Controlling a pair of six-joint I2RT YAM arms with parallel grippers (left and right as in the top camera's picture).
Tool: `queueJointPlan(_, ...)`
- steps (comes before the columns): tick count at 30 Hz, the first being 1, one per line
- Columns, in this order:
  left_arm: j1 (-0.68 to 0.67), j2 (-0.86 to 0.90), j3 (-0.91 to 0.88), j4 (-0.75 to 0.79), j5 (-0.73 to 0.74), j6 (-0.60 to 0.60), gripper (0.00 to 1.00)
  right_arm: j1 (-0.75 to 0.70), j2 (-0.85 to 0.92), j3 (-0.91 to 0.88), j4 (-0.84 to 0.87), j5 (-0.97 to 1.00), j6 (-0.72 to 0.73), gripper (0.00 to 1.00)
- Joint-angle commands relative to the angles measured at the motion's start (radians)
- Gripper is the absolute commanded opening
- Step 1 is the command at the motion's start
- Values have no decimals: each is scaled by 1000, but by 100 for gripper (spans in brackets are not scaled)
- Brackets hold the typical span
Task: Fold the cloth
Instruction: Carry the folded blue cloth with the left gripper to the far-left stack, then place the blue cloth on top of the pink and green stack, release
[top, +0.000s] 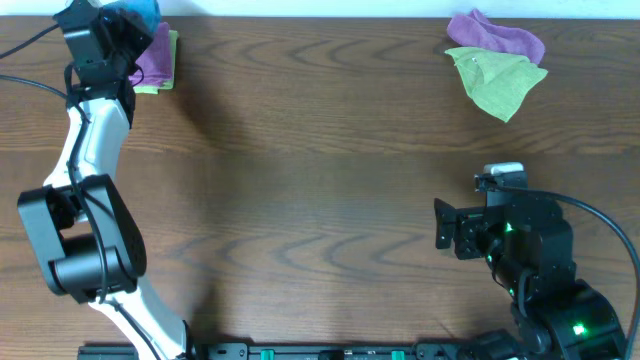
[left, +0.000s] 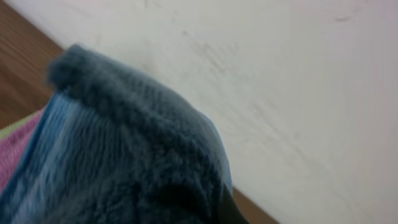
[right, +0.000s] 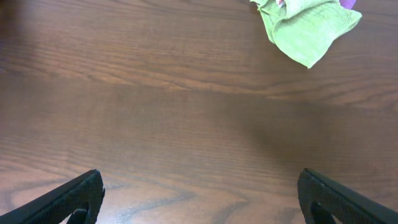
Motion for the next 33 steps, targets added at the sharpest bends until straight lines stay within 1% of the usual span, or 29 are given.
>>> queueJointPlan(1,24,65,13,18,21,57,6,-8,0,10,-2,-4,30,99)
queueJointPlan(4,35,109,13,61,28,60,6,-8,0,10,-7,-4,30,99)
queueJointPlan(7,47,152,14,170,106,63,6,-8,0,10,-6,-4,42,99)
queueJointPlan(10,48,168,14,226,119,64,5,-8,0,10,-7,-4,68,99)
queueJointPlan(14,48,169,14,286,193,109,5,-8,0,10,-6,-4,69,99)
queueJointPlan(18,49,176,14,230,168,128,6,-8,0,10,-6,-4,75,99)
queueJointPlan(21,49,188,14,160,147,156,6,-8,0,10,-6,-4,75,99)
queueJointPlan(31,59,194,14,-5,72,147,6,-8,0,10,-6,-12,75,99)
queueJointPlan(32,63,194,14,-19,72,142,9,-8,0,10,-6,-12,75,99)
queueJointPlan(33,67,194,14,-33,73,133,18,-8,0,10,-6,-12,75,99)
